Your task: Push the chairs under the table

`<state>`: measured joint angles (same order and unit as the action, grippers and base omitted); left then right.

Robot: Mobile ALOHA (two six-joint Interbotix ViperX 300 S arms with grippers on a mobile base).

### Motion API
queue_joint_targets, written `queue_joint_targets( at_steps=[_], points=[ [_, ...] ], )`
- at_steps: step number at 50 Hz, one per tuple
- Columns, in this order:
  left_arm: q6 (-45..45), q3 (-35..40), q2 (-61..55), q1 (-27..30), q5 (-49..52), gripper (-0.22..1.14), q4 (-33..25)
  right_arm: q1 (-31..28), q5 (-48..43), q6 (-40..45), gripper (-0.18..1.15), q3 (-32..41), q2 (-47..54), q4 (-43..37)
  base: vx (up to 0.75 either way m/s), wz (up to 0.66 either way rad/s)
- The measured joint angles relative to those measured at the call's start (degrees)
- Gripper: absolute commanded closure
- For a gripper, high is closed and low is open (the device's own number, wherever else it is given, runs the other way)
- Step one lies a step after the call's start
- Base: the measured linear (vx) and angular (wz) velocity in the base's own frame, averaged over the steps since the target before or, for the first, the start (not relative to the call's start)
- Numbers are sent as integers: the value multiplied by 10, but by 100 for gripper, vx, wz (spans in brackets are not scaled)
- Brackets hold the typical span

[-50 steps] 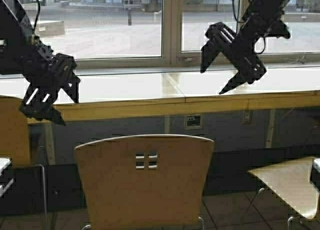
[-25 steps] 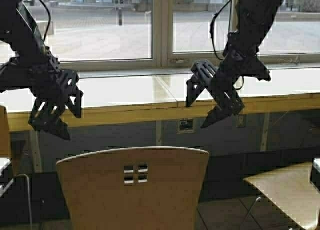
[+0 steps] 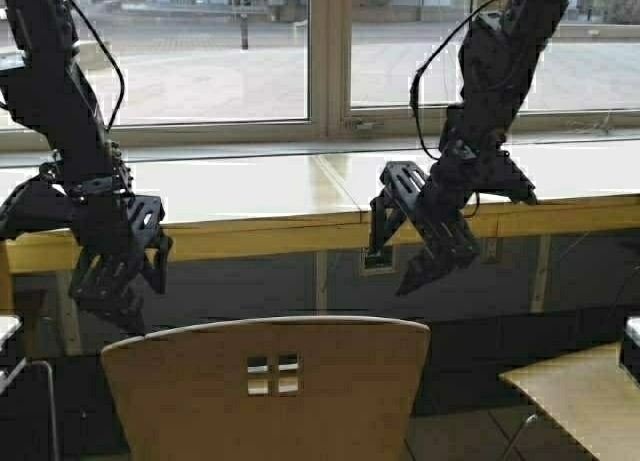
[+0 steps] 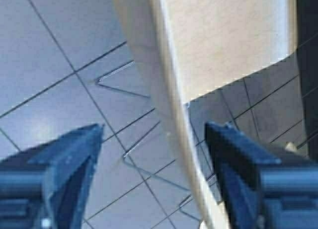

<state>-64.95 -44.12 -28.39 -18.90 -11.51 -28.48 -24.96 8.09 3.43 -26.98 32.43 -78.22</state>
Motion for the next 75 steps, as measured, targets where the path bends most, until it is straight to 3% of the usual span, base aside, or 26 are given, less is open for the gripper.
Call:
queue_joint_targets(
  at_steps=[37, 63, 68, 75],
  points=[
    [0, 71, -118, -30, 55, -3, -9, -9, 17, 0, -2, 10, 113, -19, 8, 4],
    [0, 151, -213, -31, 59, 0, -9, -10, 41, 0, 1, 91, 223, -20, 2, 1],
    [0, 163, -226, -31, 59, 11, -10, -11, 44, -2, 18, 108, 242, -19, 2, 1],
    [-1, 170, -240, -31, 62, 46, -12, -10, 47, -2, 64, 119, 253, -19, 4, 2]
  ],
)
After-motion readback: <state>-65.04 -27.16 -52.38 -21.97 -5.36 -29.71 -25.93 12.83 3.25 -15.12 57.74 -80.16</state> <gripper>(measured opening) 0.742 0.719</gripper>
